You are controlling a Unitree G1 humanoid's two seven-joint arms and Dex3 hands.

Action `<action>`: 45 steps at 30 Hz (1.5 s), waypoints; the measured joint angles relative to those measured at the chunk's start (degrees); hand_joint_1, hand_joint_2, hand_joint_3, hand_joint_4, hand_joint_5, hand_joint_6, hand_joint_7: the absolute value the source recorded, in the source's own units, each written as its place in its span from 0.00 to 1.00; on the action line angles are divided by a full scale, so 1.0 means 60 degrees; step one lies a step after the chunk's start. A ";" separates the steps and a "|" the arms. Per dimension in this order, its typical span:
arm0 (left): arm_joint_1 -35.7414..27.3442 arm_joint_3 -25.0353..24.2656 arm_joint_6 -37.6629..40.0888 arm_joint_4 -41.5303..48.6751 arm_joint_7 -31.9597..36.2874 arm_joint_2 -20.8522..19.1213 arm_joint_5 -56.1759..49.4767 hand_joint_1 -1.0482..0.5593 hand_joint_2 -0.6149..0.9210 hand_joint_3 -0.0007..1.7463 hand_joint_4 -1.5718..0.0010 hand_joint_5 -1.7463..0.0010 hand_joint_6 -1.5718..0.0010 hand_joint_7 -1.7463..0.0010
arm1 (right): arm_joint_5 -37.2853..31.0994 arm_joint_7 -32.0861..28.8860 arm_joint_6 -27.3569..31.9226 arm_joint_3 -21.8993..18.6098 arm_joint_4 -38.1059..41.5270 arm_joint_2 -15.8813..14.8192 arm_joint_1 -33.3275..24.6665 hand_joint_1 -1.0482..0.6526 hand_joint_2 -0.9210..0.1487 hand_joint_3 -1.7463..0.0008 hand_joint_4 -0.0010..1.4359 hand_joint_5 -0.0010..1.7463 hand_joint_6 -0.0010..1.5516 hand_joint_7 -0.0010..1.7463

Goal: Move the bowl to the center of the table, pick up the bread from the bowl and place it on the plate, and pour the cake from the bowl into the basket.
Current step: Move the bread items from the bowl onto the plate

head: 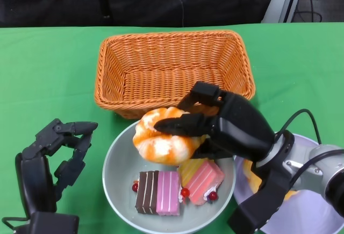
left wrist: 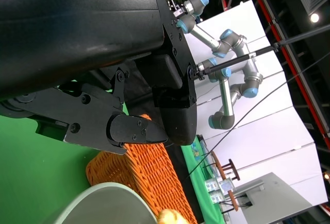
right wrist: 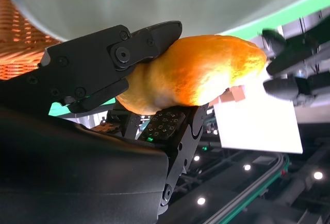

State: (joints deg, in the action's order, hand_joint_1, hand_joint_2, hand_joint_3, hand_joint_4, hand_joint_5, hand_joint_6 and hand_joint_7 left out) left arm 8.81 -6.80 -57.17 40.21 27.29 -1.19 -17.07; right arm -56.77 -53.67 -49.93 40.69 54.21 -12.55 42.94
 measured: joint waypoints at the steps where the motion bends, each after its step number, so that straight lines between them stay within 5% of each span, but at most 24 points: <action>1: 0.0000 0.0000 0.0000 0.0000 0.0000 0.0000 0.0000 0.53 1.00 0.15 0.50 0.25 0.43 0.54 | 0.0055 0.0012 -0.0079 -0.0103 -0.0083 -0.0038 -0.0005 0.49 0.00 0.97 0.63 0.54 0.78 0.02; 8: 0.0013 -0.0024 0.0036 -0.0001 0.0001 -0.0022 -0.0018 0.52 1.00 0.15 0.50 0.24 0.43 0.53 | 0.0968 0.0694 -0.0605 -0.0922 -0.1185 -0.0493 -0.0567 0.49 0.00 0.98 0.59 0.62 0.80 0.02; 20: 0.0093 -0.0086 0.0040 0.0191 -0.0007 -0.0157 0.0184 0.52 1.00 0.15 0.50 0.24 0.44 0.52 | 0.4375 0.4159 -0.1276 -0.3002 -0.3707 -0.1055 -0.2740 0.47 0.00 0.93 0.62 0.67 0.85 0.07; 21: 0.0101 -0.0092 0.0040 0.0225 -0.0007 -0.0165 0.0223 0.52 1.00 0.15 0.50 0.24 0.44 0.52 | 0.4611 0.4410 -0.1277 -0.3197 -0.3911 -0.1063 -0.2919 0.47 0.00 0.93 0.61 0.69 0.82 0.11; 23: 0.0106 -0.0095 0.0048 0.0240 -0.0006 -0.0193 0.0233 0.52 1.00 0.15 0.50 0.24 0.44 0.52 | 0.5039 0.4871 -0.1265 -0.3559 -0.4269 -0.1108 -0.3240 0.47 0.00 0.92 0.59 0.71 0.67 0.37; 25: 0.0118 -0.0094 0.0083 0.0240 -0.0007 -0.0216 0.0237 0.52 1.00 0.14 0.50 0.24 0.44 0.52 | 0.5344 0.5242 -0.1265 -0.3938 -0.4570 -0.1160 -0.3519 0.47 0.00 0.91 0.59 0.72 0.62 0.46; 38: 0.0173 -0.0116 0.0206 0.0280 -0.0013 -0.0378 0.0476 0.52 1.00 0.15 0.49 0.23 0.43 0.53 | 0.5716 0.5723 -0.2115 -0.5939 -0.4291 -0.1365 -0.4842 0.54 0.05 0.91 0.60 0.72 0.58 0.54; 45: 0.0213 -0.0141 0.0215 0.0373 -0.0013 -0.0489 0.0607 0.53 1.00 0.15 0.49 0.25 0.42 0.53 | 0.4507 0.5131 -0.2949 -0.6609 -0.2929 -0.1488 -0.4944 0.54 0.06 0.90 0.61 0.72 0.59 0.52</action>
State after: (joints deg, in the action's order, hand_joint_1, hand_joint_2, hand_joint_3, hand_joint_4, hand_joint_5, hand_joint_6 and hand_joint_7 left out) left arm 10.09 -7.65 -55.88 42.45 27.21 -4.12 -13.43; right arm -29.73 -22.89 -67.63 1.03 36.63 -21.47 13.28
